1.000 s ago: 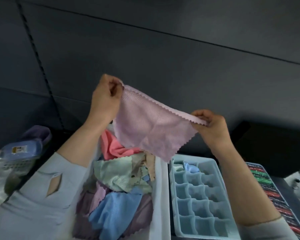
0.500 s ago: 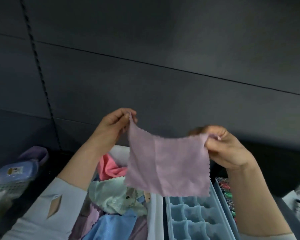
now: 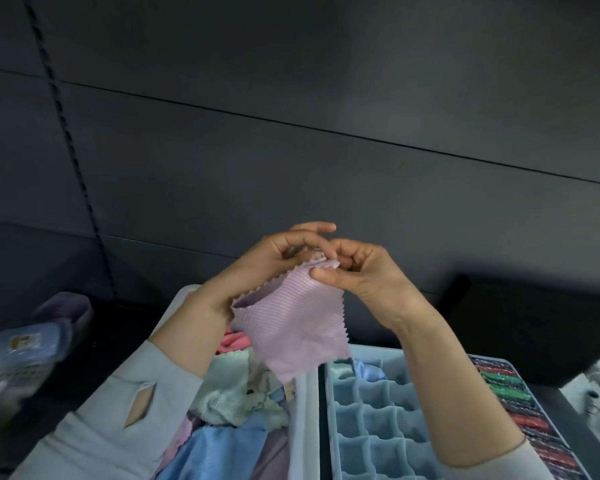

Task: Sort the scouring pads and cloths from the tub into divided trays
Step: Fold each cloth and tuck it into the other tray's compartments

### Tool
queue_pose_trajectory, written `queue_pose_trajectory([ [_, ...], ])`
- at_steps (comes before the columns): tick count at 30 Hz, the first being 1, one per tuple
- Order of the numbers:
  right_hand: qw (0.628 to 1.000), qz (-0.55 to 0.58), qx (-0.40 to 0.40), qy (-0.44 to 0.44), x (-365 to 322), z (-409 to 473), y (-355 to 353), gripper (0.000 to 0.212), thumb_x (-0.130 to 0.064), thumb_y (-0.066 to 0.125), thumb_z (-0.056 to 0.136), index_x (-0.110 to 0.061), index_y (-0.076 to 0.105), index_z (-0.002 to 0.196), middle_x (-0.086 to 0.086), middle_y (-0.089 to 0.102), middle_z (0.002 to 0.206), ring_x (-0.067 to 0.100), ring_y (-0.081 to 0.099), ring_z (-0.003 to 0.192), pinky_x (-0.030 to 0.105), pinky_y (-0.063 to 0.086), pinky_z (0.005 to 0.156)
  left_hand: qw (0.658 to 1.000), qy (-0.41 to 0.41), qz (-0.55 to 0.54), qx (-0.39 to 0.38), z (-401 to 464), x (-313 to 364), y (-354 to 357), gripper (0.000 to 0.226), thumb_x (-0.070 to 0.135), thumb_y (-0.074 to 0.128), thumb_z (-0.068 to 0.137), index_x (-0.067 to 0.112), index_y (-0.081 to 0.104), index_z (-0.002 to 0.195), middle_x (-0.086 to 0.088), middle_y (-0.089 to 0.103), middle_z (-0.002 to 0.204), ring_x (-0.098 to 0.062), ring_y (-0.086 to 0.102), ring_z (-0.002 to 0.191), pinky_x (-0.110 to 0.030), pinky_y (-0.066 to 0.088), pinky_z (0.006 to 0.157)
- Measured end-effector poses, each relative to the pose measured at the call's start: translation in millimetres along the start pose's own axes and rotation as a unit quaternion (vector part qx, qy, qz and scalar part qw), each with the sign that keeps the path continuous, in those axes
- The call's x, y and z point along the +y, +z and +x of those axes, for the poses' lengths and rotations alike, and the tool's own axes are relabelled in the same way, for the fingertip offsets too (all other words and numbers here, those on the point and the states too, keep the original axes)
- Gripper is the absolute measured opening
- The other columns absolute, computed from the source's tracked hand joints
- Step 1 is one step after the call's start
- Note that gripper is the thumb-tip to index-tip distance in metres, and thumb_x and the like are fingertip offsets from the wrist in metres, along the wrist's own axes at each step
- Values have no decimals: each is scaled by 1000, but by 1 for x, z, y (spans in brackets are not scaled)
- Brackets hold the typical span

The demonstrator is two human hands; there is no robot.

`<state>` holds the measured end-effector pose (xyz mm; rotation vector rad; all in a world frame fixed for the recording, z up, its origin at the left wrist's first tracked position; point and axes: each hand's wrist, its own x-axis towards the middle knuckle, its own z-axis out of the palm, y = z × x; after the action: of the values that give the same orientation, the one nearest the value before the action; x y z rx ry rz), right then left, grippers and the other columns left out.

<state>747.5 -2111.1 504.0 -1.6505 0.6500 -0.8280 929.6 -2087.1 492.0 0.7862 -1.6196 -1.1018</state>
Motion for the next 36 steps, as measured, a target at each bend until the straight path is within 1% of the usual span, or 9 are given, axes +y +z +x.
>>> queue_pose_trajectory([
  [5, 998, -2, 51, 28, 5, 0, -4, 16, -5, 76, 79, -4, 71, 94, 10, 72, 86, 17, 65, 79, 24, 53, 80, 998, -39, -5, 41, -9, -4, 4, 32, 36, 51, 93, 28, 67, 120, 7, 59, 135, -10, 54, 126, -28, 44, 103],
  [9, 987, 10, 154, 44, 12, 3, -11, 8, -11, 79, 79, -13, 73, 85, 0, 71, 73, 11, 62, 65, 22, 48, 66, 955, -149, -232, 110, -22, -20, 2, 76, 69, 37, 80, 14, 63, 126, -6, 64, 129, -20, 57, 124, -35, 43, 106],
  [13, 980, 20, 191, 56, 19, 4, -17, 10, -10, 77, 81, -10, 74, 90, 2, 74, 78, 10, 66, 66, 18, 49, 61, 978, -115, -11, 174, -25, -34, 9, 20, 25, 70, 88, 25, 72, 107, 7, 73, 108, -5, 66, 104, -21, 50, 86],
  [16, 981, -7, 182, 58, 22, 3, -21, 12, -11, 77, 82, -8, 74, 93, 0, 72, 74, 8, 64, 62, 17, 49, 59, 971, -75, 42, 224, -19, -39, 10, 24, 5, 64, 90, 26, 74, 96, 17, 73, 90, 3, 64, 85, -13, 49, 75],
  [19, 975, -62, 208, 40, 26, 3, -28, 4, -14, 79, 79, -13, 76, 81, -2, 67, 76, 8, 59, 67, 15, 49, 65, 973, -65, 62, 212, -16, -34, 8, 28, 4, 67, 88, 31, 72, 93, 20, 74, 90, 5, 67, 89, -11, 49, 79],
  [23, 976, -85, 200, 28, 26, 2, -41, 6, -19, 78, 80, -14, 76, 79, 8, 67, 91, 15, 61, 79, 29, 51, 85, 961, -80, 101, 246, -14, -35, -2, 12, 13, 75, 83, 24, 75, 79, 0, 75, 80, -14, 67, 76, -40, 55, 77],
  [25, 974, -100, 200, 25, 28, 3, -43, 9, -19, 76, 83, -12, 73, 80, 14, 69, 79, 18, 59, 68, 35, 52, 77, 944, -86, 122, 293, -12, -36, -4, 8, 21, 78, 80, 17, 72, 77, -2, 74, 75, -16, 67, 70, -43, 57, 73],
  [30, 934, -235, 269, -22, 41, 24, -20, 20, -25, 72, 84, -16, 57, 74, 0, 55, 51, 12, 45, 46, 29, 42, 51, 866, -50, 314, 387, 6, -42, 18, 22, 35, 71, 83, 23, 57, 72, 10, 57, 61, -4, 52, 58, -27, 40, 59],
  [36, 957, -148, 222, -110, 38, 31, 4, 13, -32, 61, 91, -22, 58, 83, 6, 67, 73, 33, 65, 71, 54, 54, 65, 883, 47, 278, 375, 13, -32, 40, 3, 24, 65, 92, 23, 67, 91, 14, 68, 79, 0, 64, 74, -15, 47, 67],
])
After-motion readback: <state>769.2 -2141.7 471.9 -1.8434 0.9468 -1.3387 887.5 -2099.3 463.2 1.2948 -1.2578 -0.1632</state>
